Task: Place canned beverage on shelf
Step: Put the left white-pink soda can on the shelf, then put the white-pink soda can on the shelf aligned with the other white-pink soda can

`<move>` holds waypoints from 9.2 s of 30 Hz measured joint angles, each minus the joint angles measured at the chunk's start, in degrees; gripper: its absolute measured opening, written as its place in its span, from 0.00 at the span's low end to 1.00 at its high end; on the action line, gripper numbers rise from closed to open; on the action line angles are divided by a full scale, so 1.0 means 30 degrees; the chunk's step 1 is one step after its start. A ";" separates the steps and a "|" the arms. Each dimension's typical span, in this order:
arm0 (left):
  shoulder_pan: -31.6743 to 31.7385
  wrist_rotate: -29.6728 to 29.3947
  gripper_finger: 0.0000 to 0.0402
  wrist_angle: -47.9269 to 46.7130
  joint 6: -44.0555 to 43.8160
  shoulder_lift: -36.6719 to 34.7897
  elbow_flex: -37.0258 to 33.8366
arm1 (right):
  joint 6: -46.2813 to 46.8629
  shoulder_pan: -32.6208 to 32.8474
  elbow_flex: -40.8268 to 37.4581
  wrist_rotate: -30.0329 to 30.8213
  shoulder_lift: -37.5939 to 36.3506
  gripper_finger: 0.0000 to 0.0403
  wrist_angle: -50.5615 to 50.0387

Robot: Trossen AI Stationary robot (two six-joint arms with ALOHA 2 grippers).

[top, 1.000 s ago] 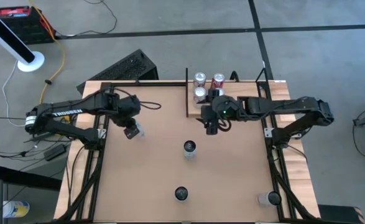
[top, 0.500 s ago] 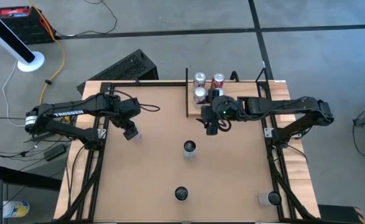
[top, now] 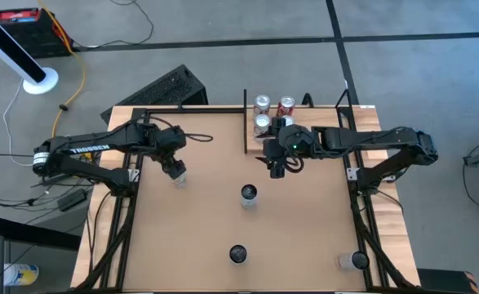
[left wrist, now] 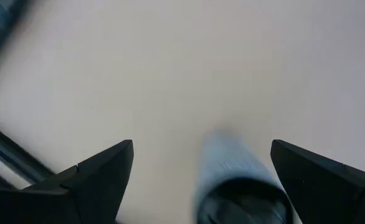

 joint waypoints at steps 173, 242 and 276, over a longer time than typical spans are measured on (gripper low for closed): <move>0.9719 -0.8109 0.91 0.0576 0.3932 -0.2675 0.2495 | 0.3330 -2.1436 -0.8438 -1.4425 -0.7084 0.68 0.6280; 0.9726 -0.8109 0.91 0.0576 0.3932 -0.2668 0.2492 | 0.5014 -1.2351 -0.5690 -1.5389 -0.8277 0.87 0.4591; -0.0206 0.8624 0.91 1.1258 0.6013 -0.2762 0.0517 | 2.2687 1.1187 0.3473 -0.3285 0.0219 0.87 -0.9901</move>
